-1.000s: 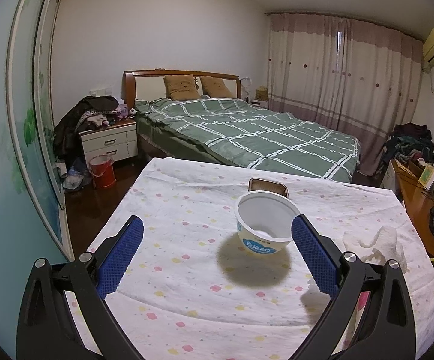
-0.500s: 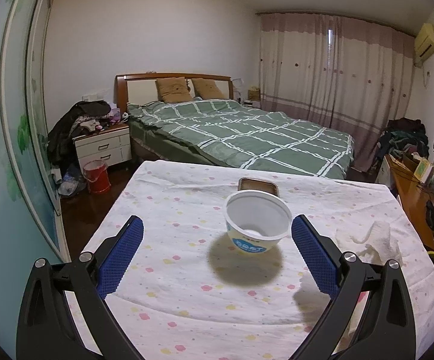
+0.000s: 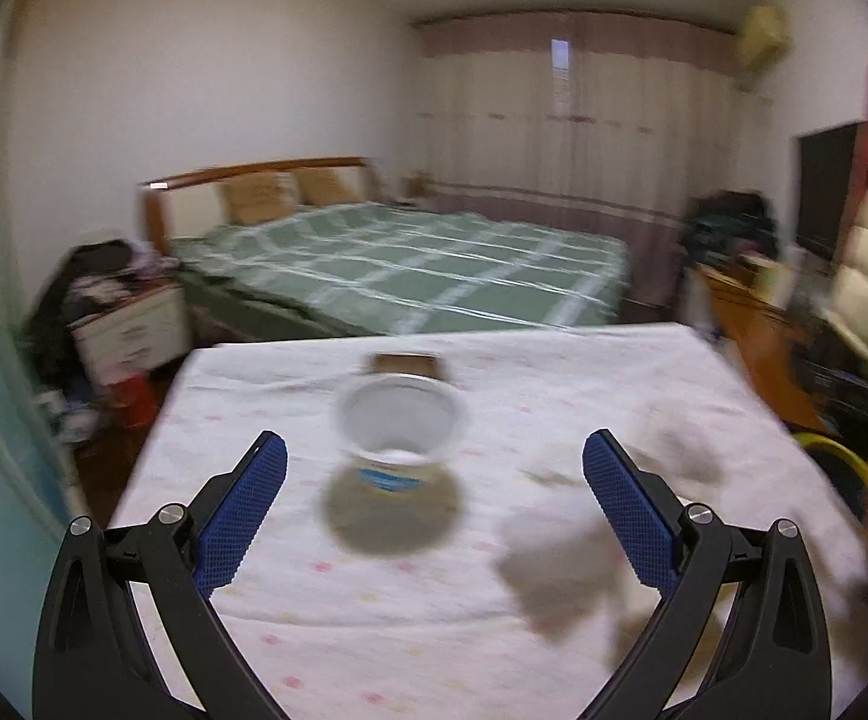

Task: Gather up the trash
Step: 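Reach the left gripper to the white leaf-print paper cup and grasp it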

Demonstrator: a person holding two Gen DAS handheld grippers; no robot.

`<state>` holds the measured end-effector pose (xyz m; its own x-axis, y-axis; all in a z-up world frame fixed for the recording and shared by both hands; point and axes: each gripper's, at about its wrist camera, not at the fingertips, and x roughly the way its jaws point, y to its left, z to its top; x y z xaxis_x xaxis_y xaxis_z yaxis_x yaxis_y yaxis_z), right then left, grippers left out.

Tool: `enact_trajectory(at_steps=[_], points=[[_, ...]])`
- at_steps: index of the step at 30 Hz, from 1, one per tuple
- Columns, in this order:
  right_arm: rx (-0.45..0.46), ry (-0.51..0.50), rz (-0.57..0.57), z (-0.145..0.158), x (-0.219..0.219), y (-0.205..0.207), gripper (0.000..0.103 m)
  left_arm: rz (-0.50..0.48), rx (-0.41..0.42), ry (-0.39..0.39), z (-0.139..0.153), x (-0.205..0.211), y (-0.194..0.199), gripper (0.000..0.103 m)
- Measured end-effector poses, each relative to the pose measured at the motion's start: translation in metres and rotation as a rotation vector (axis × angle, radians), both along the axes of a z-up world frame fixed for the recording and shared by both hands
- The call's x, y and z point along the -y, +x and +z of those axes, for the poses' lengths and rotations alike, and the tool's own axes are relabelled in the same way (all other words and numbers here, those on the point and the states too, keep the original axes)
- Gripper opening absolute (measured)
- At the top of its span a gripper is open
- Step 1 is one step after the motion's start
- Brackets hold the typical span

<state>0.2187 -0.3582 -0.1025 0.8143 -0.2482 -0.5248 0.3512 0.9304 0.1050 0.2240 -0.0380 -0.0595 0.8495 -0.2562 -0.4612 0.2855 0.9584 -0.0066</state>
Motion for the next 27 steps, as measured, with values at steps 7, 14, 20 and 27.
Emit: enact_trajectory(at_steps=[7,14,20,27], points=[[0.0,0.072,0.01,-0.007,0.013,-0.003,0.069,-0.312,-0.058,0.19,-0.011,0.052,-0.048,0.09],[0.035,0.073,0.02,-0.004,0.011,-0.01,0.074,-0.375,-0.133,0.278,-0.032,0.085,-0.045,0.06],[0.039,0.075,0.017,-0.003,0.015,-0.011,0.074,-0.387,-0.186,0.314,-0.052,0.105,-0.025,0.05],[0.039,0.077,0.018,-0.003,0.014,-0.012,0.075,-0.342,-0.208,0.335,-0.061,0.109,-0.017,0.018]])
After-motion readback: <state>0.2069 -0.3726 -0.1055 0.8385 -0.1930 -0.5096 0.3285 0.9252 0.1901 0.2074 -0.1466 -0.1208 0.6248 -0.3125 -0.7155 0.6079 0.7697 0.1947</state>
